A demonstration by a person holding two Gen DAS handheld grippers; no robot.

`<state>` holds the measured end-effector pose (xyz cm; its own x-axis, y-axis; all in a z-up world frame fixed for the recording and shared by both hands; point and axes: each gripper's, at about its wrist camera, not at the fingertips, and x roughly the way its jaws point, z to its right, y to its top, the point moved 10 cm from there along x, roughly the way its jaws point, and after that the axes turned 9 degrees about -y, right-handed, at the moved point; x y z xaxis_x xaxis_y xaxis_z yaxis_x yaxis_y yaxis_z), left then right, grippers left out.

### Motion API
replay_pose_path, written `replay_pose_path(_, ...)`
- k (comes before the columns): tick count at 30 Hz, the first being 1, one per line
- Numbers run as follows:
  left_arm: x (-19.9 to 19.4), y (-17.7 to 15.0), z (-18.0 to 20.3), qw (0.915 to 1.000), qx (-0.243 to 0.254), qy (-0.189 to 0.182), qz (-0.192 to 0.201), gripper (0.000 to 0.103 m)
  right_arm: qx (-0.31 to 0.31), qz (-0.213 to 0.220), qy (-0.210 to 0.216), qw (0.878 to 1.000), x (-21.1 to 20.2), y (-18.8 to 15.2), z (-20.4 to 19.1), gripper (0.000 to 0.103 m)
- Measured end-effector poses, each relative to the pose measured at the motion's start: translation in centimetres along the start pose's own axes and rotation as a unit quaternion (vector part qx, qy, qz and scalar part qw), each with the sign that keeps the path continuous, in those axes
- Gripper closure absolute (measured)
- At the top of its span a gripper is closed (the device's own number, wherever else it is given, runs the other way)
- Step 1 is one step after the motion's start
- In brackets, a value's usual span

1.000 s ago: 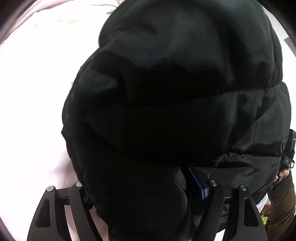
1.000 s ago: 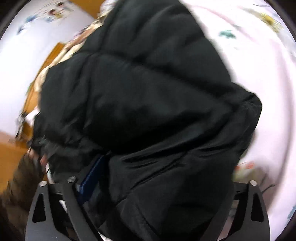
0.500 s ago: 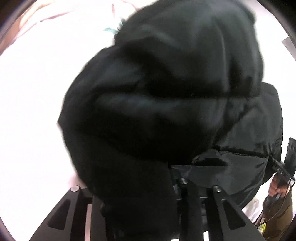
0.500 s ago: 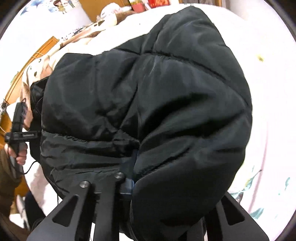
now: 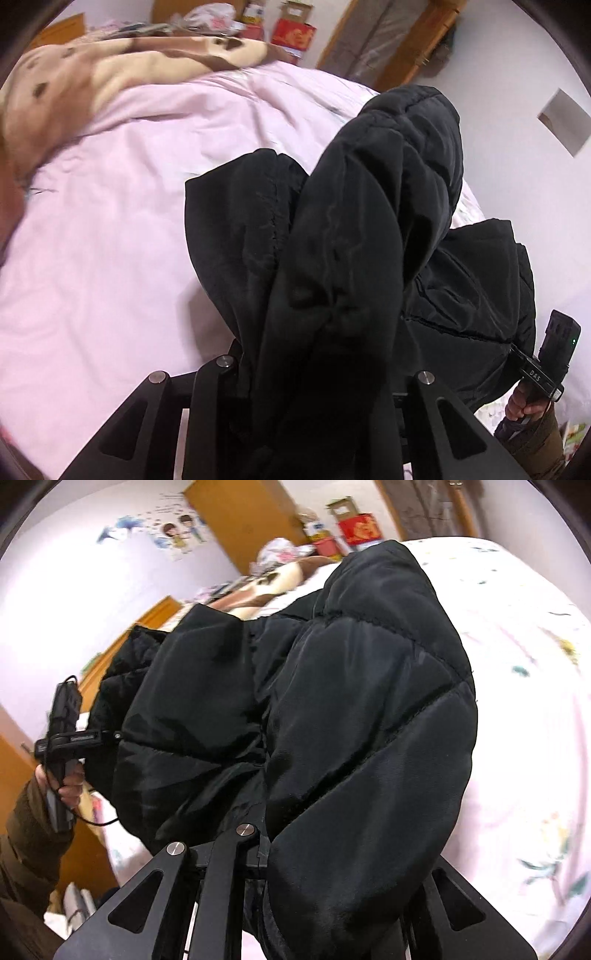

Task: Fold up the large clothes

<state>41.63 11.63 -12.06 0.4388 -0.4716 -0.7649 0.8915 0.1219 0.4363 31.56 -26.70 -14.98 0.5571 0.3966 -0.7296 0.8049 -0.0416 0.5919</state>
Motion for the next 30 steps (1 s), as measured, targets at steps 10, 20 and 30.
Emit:
replay_pose_path(10, 0.8, -0.9, -7.4, 0.9971, -0.073, 0.020, 0.000, 0.077, -0.052, -0.013, -0.003, 0.999, 4.3, 0.1, -3.5, 0.090)
replay_pose_path(20, -0.2, -4.3, -10.9, 0.9943, -0.104, 0.021, -0.012, 0.068, -0.066, -0.045, -0.047, 0.996, 7.9, -0.1, -4.8, 0.089)
replay_pose_path(30, 0.5, -4.4, -10.9, 0.9919, -0.126, 0.012, -0.010, 0.047, -0.065, -0.057, -0.082, 0.993, 11.4, 2.3, -5.3, 0.058)
